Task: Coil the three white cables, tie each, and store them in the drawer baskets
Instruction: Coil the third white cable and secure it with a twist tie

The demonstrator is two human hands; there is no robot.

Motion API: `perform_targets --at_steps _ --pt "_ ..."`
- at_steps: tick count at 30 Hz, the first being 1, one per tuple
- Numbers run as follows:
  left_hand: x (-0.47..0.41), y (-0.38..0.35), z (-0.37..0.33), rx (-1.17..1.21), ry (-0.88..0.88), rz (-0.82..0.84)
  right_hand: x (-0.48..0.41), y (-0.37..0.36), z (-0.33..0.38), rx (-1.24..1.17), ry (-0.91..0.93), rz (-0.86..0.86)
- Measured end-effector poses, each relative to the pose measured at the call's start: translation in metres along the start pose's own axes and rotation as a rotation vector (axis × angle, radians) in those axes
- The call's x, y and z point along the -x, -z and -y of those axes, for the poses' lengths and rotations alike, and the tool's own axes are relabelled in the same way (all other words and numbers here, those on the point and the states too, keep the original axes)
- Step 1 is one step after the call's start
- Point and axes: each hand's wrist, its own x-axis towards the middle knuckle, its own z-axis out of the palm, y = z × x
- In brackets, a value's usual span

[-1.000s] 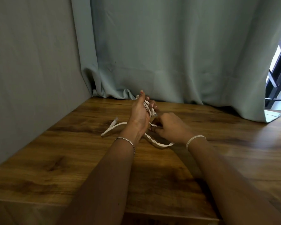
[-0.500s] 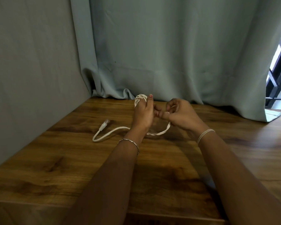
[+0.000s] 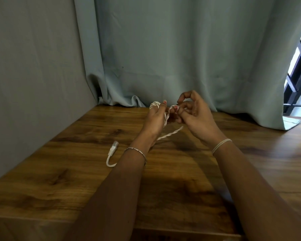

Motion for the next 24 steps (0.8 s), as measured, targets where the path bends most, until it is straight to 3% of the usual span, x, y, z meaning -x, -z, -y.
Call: perform_targets --at_steps 4,11,18,24 --pt "0.004 -0.001 0.000 -0.035 0.080 0.074 0.000 -0.001 -0.003 0.200 0.187 0.009" --pt "0.007 -0.003 -0.002 -0.208 0.180 0.196 -0.001 0.011 -0.023 0.895 0.495 -0.063" --pt "0.008 0.004 -0.001 -0.040 0.364 0.359 -0.004 0.023 -0.036 1.047 0.535 -0.203" --pt "0.008 0.011 0.000 0.056 0.393 0.481 -0.004 0.017 -0.049 1.182 0.560 -0.189"
